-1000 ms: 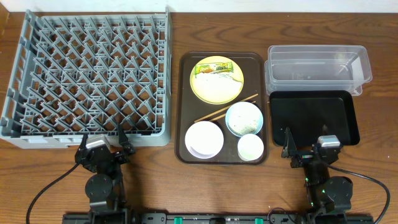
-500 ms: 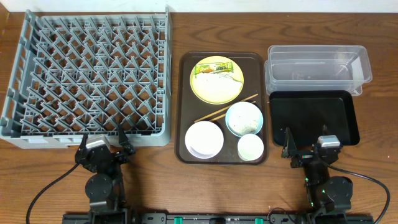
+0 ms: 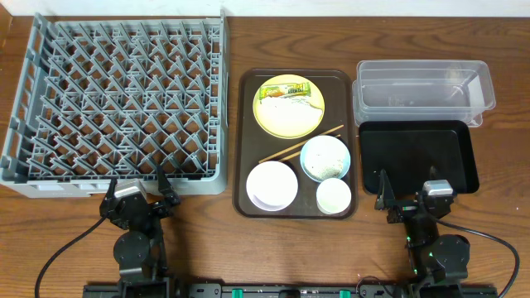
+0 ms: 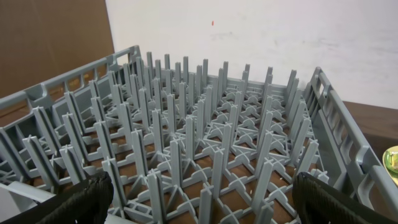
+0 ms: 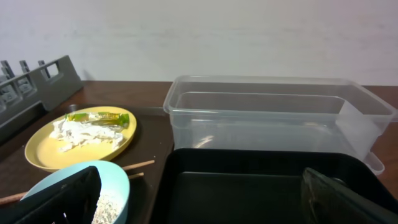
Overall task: Sort waste into correct bins and load items into the dishwasher
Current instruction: 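Raise the right gripper from rest toward the yellow plate, then grasp the wrapper and tissue on the yellow plate with the right gripper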
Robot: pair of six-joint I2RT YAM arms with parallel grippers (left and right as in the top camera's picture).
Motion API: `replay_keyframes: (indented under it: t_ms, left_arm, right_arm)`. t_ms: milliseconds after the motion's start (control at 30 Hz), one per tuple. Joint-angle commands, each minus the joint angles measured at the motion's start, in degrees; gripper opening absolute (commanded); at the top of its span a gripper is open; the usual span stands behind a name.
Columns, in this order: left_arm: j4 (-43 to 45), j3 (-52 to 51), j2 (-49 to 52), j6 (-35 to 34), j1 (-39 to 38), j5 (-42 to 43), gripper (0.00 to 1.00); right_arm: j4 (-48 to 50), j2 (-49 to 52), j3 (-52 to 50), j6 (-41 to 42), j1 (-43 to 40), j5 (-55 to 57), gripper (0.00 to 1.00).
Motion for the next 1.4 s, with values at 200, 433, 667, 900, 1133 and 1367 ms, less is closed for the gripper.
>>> replay_keyframes:
  t_ms: [200,433,667,900,1133,1367]
  left_arm:
    - [-2.1,-1.25,0.11,0.35,0.13,-0.09,0.92]
    - [-2.1,-1.25,0.11,0.35,0.13,-0.07,0.92]
    - [-2.08,-1.25,0.11,0.35,0.13,-0.07,0.92]
    - [-2.1,-1.25,0.11,0.35,0.13,-0.07,0.92]
    - [-2.1,-1.25,0.11,0.35,0.13,-0.07,0.92]
    - [-2.1,-1.25,0.11,0.35,0.13,-0.07,0.92]
  right_arm:
    - [0.85,0.02,-0.11,-0.9,0.31,2.78,0.99]
    - [10.16,0.02,0.37,-0.92,0.31,-1.18,0.99]
    - [11.02,1.38,7.87,-1.03,0.31,-1.84,0.99]
    - [10.84,17.11,21.57,-4.85,0.31,-7.56,0.99]
    - [9.94,41.59,40.7,-4.76,0.31,-21.68,0.99]
    - [-5.99,66.05,65.96,-4.79,0.31,-29.92,0.99]
